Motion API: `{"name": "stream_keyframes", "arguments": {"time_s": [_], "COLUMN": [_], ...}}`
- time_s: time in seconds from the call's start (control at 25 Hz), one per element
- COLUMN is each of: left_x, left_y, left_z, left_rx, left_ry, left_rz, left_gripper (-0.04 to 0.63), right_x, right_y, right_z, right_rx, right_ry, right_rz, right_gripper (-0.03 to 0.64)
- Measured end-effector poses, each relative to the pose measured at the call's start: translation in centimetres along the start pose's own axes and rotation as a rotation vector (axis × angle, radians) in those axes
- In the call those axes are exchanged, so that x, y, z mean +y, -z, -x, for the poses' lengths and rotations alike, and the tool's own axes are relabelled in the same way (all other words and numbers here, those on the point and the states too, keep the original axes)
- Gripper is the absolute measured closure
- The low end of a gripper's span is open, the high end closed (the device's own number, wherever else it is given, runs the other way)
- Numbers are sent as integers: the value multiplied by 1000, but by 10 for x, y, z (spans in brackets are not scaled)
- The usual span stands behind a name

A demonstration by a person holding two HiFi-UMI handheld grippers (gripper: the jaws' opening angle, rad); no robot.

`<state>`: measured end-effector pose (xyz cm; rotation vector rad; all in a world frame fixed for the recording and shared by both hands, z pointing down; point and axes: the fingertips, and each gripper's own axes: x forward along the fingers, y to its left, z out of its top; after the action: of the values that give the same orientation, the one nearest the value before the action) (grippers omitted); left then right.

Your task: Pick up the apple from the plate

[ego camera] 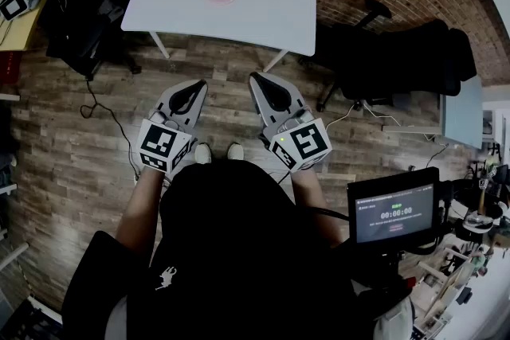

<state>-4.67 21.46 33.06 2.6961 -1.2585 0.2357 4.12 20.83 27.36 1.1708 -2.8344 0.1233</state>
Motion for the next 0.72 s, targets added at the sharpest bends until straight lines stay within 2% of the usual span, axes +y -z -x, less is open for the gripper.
{"name": "stream_keyframes", "arguments": {"time_s": [0.72], "left_x": [21], "left_y": [14], "left_z": [38], "left_rx": [8], "left_ry": [13], "left_rz": [-5], "left_gripper": [589], "right_x": [35], "right_y": [6], "right_z": [1], "right_rx": [-36], "right_ry": [56], "right_rz": [-64], "right_gripper": [614]}}
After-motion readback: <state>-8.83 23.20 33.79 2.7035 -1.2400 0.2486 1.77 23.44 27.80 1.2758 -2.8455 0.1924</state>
